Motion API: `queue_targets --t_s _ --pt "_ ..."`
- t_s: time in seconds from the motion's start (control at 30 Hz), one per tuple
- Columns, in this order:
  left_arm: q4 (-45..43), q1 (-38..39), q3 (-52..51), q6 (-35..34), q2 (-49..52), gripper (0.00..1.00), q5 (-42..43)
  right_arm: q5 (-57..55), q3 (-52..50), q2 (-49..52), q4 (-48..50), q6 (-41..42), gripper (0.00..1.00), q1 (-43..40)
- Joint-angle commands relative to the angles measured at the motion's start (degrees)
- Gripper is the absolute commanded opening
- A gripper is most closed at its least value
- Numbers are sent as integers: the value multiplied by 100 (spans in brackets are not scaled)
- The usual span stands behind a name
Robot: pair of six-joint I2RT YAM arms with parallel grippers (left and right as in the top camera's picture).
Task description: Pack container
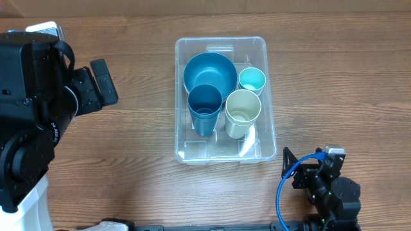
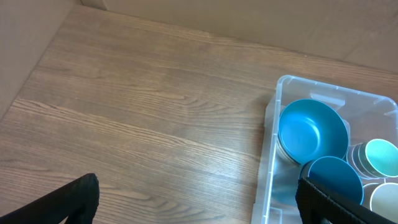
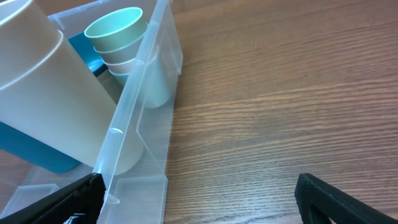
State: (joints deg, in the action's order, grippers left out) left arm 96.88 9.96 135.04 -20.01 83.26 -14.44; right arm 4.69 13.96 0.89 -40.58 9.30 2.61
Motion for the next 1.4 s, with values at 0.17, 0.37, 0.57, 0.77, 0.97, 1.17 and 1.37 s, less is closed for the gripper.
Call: queue_targets --t_s 0.17,0.37,0.57,0.77,0.97,1.17,1.37 --pt "-9 -61 7 -101 0 100 -98 11 -468 -70 0 -37 100 -44" --pt "-9 -61 7 -101 -2 100 -98 9 -468 -68 2 -37 100 -44" --pt "-9 -61 7 -101 0 100 -98 9 -468 -68 2 -37 100 -44" --pt "-9 -74 7 -31 -28 100 -127 9 -468 -68 2 -37 100 -44" --pt "-745 -675 -573 249 -654 100 -310 9 -468 -68 2 -37 100 -44" --pt "-2918 -1353 -3091 981 -2400 100 734 9 -468 -68 2 -37 100 -44" --pt "-5053 -1423 -6889 970 -4603 100 859 9 -468 -68 2 -37 100 -44"
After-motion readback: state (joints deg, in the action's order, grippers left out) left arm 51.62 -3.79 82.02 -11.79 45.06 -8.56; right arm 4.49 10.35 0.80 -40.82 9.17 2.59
